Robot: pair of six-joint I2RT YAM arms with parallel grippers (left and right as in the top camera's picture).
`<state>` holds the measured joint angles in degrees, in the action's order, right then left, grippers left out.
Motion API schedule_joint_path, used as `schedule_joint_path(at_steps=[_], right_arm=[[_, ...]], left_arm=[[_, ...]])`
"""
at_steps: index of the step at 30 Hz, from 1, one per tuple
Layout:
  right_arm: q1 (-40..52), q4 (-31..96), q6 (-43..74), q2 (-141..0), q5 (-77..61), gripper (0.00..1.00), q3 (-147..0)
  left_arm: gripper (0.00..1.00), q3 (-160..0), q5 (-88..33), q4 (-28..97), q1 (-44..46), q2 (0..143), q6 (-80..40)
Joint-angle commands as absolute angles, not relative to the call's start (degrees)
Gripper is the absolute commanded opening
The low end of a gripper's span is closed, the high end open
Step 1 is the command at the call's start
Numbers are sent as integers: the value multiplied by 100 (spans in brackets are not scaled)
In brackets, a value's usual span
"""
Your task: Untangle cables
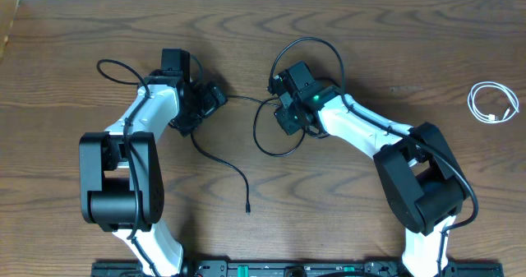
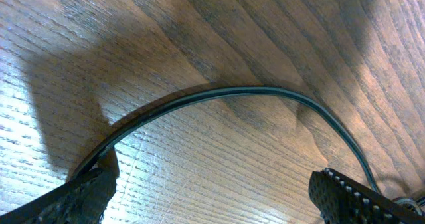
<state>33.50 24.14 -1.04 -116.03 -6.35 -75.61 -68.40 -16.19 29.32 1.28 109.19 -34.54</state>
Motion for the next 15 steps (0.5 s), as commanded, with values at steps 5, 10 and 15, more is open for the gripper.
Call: schedule_joint_path(at_steps=[5,10,15], right_arm=[[3398,2331,-139,-11681,-3118,36,-7524],[3433,2340,-137,-11679,-2886,41,-7529],[3280,2661,-132,-11487,-2823,52,-7669]], left_arm=[[98,-6855,-1538,2923,104,10833,-3483],[98,-6855,-1540,2926,104,10833,-3483],[98,-6855,-1540,2926,104,10833,-3483]])
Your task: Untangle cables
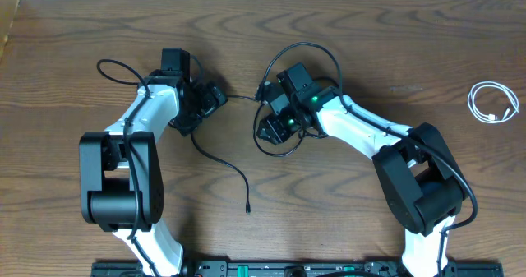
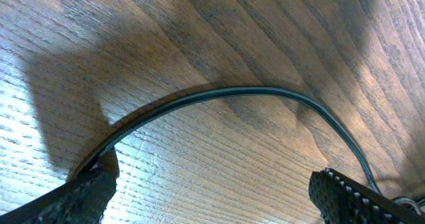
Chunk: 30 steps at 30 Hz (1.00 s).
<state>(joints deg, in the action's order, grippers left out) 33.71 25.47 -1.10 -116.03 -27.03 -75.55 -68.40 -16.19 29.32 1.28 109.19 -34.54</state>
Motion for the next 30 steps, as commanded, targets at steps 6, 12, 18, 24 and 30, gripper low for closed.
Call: schedule_joint_path(at_steps=[6,12,18,24,30], right_arm=[[3225,2606,-134,-11255,-2176,56,-7686],[3212,2163,73,-11535,-1616,59,-7682],[3212,1898,296,-11968,-1614,59,-7682],[3229,1688,296,-12291,-1772,62,-7682],[3223,1584,290,-12269,-3500,68,-7688]], left_arm=[[98,-6855,-1291,2888,104,10833,-3514],[98,-6993,-1247,2838,110,10659,-3527],[98,-7039,-1258,2842,108,9972,-3435],[98,-7037,-1262,2976,110,9507,-3420],[98,-6897,-1253,3253,108,9546,-3417]])
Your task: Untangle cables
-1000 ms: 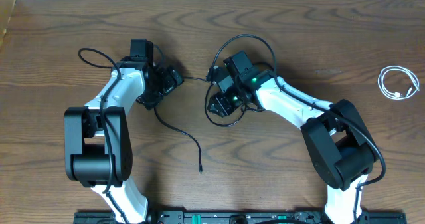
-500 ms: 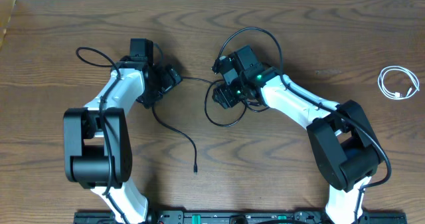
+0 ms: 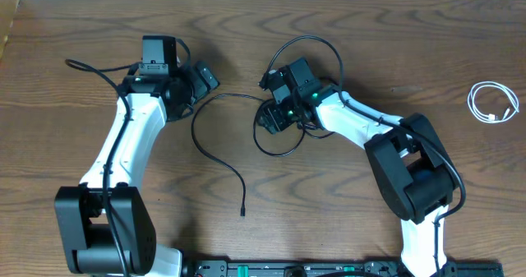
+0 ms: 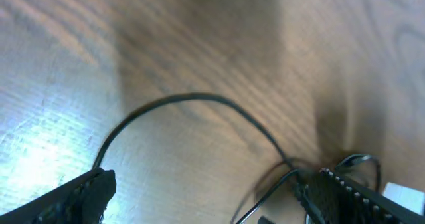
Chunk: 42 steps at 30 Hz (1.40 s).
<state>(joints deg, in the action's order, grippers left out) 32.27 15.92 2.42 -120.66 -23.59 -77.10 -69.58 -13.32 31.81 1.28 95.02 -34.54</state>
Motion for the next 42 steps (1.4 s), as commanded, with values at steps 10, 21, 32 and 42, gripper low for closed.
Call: schedule_joint_path(at_steps=[10,21,32,42], right_arm=[[2930,1623,266,-12049,-4536,61,-7760],[2550,1916,248,-11896,-3607,54,-7756],[2554,1446,598,-11896,-2923,53,-7756],[2565,1579,681,-11917,-2235,53,-7708]], left_arm=[[98,-6869,-1256,3317,108,9546,-3417],[98,-6869,-1256,3317,108,9546,-3417],[98,-6869,-1256,3317,108,9546,-3417],[98,-6869,-1256,3317,108,9546,-3417]])
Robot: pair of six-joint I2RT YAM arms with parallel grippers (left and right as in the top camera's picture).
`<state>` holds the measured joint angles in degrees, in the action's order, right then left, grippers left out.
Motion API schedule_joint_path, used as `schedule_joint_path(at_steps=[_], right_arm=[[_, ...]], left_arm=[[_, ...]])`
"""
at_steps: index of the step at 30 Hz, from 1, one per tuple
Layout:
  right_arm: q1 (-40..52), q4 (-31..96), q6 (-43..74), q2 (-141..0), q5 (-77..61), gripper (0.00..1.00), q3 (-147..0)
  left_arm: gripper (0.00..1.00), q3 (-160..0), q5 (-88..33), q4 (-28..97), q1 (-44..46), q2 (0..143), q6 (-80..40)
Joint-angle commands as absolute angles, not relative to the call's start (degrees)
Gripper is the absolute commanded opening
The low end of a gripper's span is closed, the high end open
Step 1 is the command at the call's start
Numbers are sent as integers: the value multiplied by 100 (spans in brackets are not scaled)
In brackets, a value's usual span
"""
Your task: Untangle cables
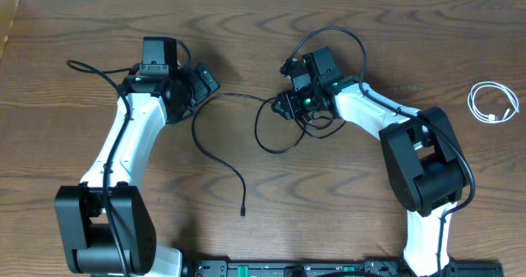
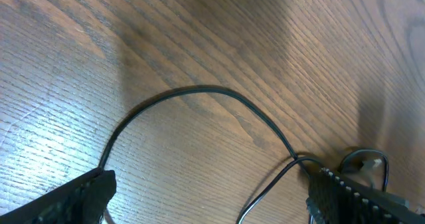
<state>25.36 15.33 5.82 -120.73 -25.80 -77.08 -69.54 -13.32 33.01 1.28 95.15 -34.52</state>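
Observation:
A thin black cable (image 1: 215, 101) lies on the wooden table. It arcs from a tangle of loops (image 1: 275, 137) in the middle over to the left, then runs down to a free plug (image 1: 243, 211). The left wrist view shows the same arc (image 2: 199, 91). My left gripper (image 1: 200, 83) (image 2: 212, 199) hovers open above that arc, with nothing between its fingers. My right gripper (image 1: 285, 106) sits at the top of the tangle, where the cable strands meet. Its jaws are hidden from above.
A coiled white cable (image 1: 493, 103) lies apart at the far right. Each wrist's own black lead loops beside it, left (image 1: 90, 67) and right (image 1: 337, 34). The table's back edge runs along the top.
My right gripper has shifted a little to the right and up at the tangle. The left arm has stayed where it was, and the black cable lies almost unchanged.
At first my left gripper was low and open over the cable, left of the tangle, with the right gripper at the tangle. The right gripper then dipped to the lower left. Later the left arm stood further left and higher, and the cable lay in a wider arc.

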Motion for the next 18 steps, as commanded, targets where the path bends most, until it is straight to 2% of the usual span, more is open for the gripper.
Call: schedule_joint_path(at_steps=[1,7,13,18], right_arm=[[2565,1575,681,-11917,-2235,53,-7688],[2582,1581,681,-11920,-2235,56,-7671],[2703,1549,685,-11920,-2432,65,-7671],[2967,1472,685,-11920,-2604,67,-7671]], left_arm=[[98,-6869,-1256,3317,108,9546,-3417],[98,-6869,-1256,3317,108,9546,-3417],[98,-6869,-1256,3317,108,9546,-3417],[98,-6869,-1256,3317,108,9546,-3417]])
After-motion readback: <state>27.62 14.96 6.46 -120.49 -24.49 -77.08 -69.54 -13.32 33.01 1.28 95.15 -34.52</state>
